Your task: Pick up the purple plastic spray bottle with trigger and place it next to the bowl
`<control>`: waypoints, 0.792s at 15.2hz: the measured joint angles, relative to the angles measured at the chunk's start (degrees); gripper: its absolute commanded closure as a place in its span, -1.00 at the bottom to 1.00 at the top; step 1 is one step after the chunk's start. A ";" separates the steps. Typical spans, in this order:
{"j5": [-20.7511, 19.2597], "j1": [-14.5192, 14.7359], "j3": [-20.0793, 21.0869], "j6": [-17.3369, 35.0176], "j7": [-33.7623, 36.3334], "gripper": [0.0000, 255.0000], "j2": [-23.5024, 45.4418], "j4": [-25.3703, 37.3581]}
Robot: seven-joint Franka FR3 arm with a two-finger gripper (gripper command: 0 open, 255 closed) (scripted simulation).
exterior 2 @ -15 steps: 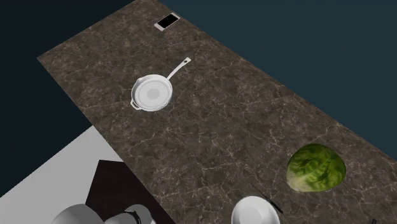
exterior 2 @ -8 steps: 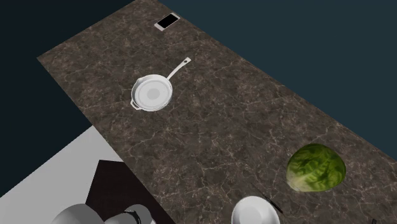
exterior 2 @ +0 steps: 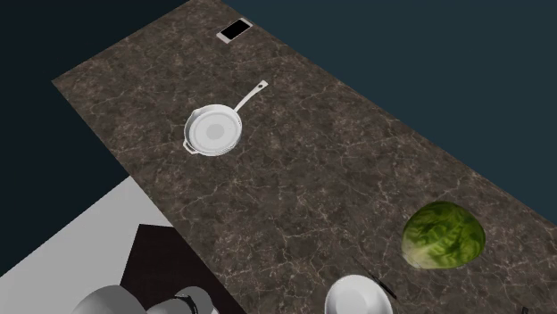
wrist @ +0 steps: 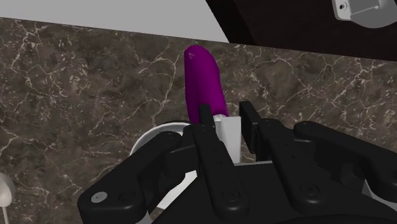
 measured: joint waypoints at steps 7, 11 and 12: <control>-2.65 -0.82 -2.94 4.43 0.73 1.00 -0.67 -4.86; -4.14 -1.14 -4.63 7.06 1.40 1.00 -0.71 -7.50; -4.47 -1.24 -4.96 7.61 1.58 1.00 -0.76 -8.13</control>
